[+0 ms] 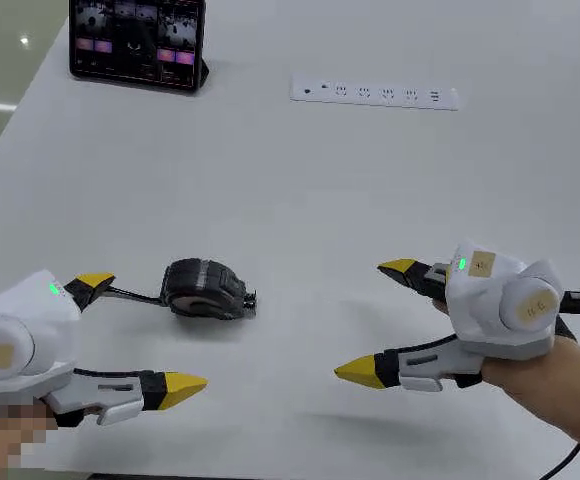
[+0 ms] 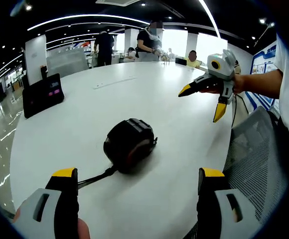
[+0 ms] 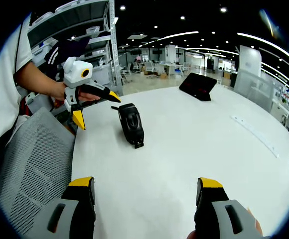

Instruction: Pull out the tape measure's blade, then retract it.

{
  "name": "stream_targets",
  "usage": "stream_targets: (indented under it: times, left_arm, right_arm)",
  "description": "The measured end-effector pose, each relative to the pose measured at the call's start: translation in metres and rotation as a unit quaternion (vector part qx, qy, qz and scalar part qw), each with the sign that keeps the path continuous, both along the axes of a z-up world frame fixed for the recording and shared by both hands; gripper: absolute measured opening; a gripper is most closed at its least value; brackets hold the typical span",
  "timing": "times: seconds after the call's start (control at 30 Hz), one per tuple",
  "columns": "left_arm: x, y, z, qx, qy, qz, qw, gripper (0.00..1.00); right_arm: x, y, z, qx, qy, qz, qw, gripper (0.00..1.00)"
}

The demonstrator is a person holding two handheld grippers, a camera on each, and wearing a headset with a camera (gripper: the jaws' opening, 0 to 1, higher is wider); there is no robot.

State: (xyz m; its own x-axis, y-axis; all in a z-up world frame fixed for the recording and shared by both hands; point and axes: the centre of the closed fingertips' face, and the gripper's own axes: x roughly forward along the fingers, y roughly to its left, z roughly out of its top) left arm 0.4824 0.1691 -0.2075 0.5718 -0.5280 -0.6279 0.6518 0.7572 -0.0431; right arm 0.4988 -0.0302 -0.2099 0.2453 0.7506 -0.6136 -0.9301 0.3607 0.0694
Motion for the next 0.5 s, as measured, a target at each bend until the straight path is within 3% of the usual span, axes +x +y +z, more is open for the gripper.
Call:
stream_targets:
  times: [0.5]
  left_arm:
    - [-0.009, 0.009, 0.003, 0.001, 0.005, -0.019, 0.9998, 0.99]
  right_arm:
    - [-0.006, -0.028, -0.002, -0.014, 0.0, -0.018, 0.9997, 0.87]
